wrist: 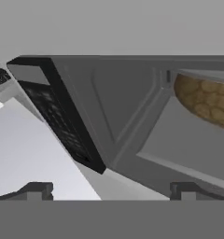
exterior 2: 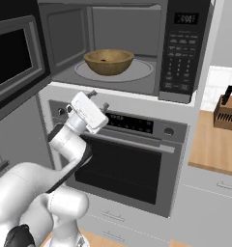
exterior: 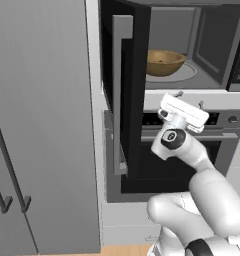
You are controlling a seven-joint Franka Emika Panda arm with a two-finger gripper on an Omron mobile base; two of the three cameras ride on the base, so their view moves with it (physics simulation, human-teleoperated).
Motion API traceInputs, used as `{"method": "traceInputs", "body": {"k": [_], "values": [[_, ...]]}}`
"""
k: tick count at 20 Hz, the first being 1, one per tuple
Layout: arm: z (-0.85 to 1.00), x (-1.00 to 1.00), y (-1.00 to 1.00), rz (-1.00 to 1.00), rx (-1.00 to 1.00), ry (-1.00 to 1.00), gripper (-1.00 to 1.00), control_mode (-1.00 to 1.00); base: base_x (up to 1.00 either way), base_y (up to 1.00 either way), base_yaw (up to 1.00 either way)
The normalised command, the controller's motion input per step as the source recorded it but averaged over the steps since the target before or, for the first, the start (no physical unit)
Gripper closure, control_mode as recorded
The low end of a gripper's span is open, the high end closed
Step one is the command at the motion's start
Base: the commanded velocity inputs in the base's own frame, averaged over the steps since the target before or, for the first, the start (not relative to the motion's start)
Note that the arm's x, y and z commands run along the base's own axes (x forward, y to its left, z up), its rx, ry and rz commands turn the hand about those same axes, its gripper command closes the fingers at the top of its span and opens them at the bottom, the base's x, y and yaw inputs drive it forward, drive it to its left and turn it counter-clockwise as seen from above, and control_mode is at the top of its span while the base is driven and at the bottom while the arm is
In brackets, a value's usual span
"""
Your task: Pick the avocado from the sink and place it in the bowl. Then pick the bowl and place it in the microwave. Then close the microwave door and press the start button.
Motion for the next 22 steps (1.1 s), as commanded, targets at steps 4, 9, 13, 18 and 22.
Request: {"method": "traceInputs", "body": {"k": [4,9,13,18,22], "values": [[-0.14,-0.41,0.48,0.01,0.00,0.00,-1.00,-1.00,0.00,0.00,0.00],[-0.17,-0.46,0.59,0.03,0.00,-0.05,-1.00,-1.00,0.00,0.00,0.00],[-0.10,-0.23,0.76,0.00,0.00,-0.04,-1.00,-1.00,0.00,0.00,0.00],[-0.20,-0.08,0.79,0.00,0.00,-0.01,-1.00,-1.00,0.00,0.00,0.00],[-0.39,0.00,0.58,0.00,0.00,0.00,-1.00,-1.00,0.00,0.00,0.00]]}}
